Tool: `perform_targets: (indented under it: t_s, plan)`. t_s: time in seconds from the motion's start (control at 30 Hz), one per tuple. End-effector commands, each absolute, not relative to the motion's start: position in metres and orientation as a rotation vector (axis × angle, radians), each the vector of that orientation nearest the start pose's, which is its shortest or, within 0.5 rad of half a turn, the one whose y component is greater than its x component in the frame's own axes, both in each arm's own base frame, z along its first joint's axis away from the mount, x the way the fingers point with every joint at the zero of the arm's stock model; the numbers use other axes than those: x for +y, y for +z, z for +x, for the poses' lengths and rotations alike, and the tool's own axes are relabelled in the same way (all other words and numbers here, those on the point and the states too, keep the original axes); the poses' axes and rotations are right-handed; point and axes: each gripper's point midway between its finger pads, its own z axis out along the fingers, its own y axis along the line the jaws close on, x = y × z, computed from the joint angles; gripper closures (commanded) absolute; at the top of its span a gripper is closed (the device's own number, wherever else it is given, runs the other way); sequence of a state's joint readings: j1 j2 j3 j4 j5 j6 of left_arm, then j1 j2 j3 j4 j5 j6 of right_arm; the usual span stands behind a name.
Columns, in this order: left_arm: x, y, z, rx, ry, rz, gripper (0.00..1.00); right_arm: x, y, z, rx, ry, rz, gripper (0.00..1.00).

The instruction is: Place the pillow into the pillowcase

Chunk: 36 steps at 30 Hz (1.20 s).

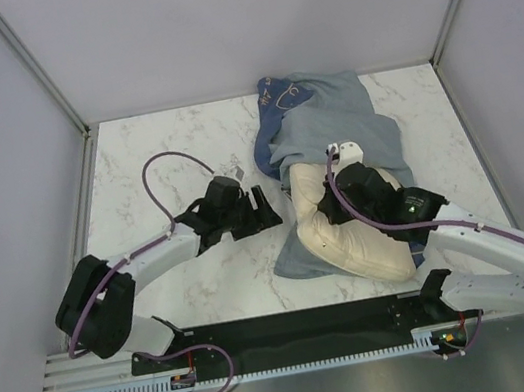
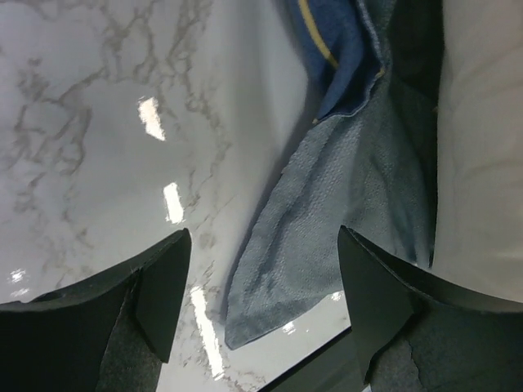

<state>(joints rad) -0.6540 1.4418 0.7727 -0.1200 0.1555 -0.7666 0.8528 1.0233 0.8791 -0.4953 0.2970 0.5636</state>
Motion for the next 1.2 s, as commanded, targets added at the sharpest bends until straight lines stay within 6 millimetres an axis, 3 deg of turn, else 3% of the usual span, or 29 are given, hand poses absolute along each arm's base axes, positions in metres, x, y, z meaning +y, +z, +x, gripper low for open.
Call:
perform_targets:
  t_s: [0.0,0.17,0.4,0.57,0.6,0.67,0.73,0.77,0.8,0.83,0.9,0.93,1.0,1.03,1.07,1.13,1.17]
  plan:
    - [-0.298,0.095,0.272,2.429,-0.882,0.004,0.21,0.222,0.211,0.229,2.18,0.616,-0.142,1.0]
    - [-0.319,0.081,0.268,2.465,-0.87,0.046,0.2,0.215,0.225,0.236,2.159,0.655,-0.128,1.0]
    - [-0.338,0.06,0.271,2.513,-0.866,0.052,0.2,0.214,0.265,0.246,2.105,0.703,-0.101,1.0]
    - [-0.341,0.04,0.274,2.551,-0.818,0.042,0.2,0.215,0.283,0.253,2.079,0.72,-0.097,1.0]
    - [-0.342,0.034,0.276,2.563,-0.802,0.022,0.23,0.215,0.285,0.253,2.076,0.723,-0.098,1.0]
    - [-0.359,0.041,0.275,2.538,-0.915,0.058,0.28,0.214,0.288,0.254,2.074,0.719,-0.096,1.0]
    - [-0.364,0.042,0.269,2.542,-0.937,0.081,0.34,0.211,0.287,0.255,2.075,0.708,-0.097,1.0]
    - [-0.37,0.048,0.264,2.529,-0.972,0.112,0.65,0.208,0.284,0.256,2.079,0.695,-0.092,1.0]
    - [-0.367,0.049,0.26,2.53,-0.971,0.121,0.86,0.207,0.281,0.257,2.086,0.688,-0.092,1.0]
    - [-0.367,0.063,0.257,2.503,-0.994,0.127,0.97,0.204,0.278,0.258,2.09,0.673,-0.093,1.0]
    - [-0.352,0.062,0.241,2.519,-0.998,0.119,0.98,0.199,0.27,0.26,2.107,0.646,-0.085,1.0]
    - [-0.348,0.084,0.236,2.468,-1.037,0.125,0.98,0.197,0.267,0.262,2.109,0.626,-0.083,1.0]
    - [-0.33,0.078,0.217,2.49,-1.04,0.112,0.98,0.193,0.257,0.264,2.129,0.597,-0.078,1.0]
    - [-0.325,0.098,0.211,2.44,-1.081,0.117,0.98,0.192,0.255,0.266,2.134,0.588,-0.076,1.0]
    - [-0.316,0.092,0.199,2.464,-1.079,0.114,0.98,0.193,0.251,0.267,2.142,0.58,-0.082,1.0]
    - [-0.305,0.111,0.189,2.423,-1.112,0.112,0.98,0.194,0.248,0.269,2.146,0.577,-0.096,1.0]
    - [-0.297,0.108,0.18,2.44,-1.106,0.108,0.98,0.197,0.247,0.268,2.15,0.588,-0.112,1.0]
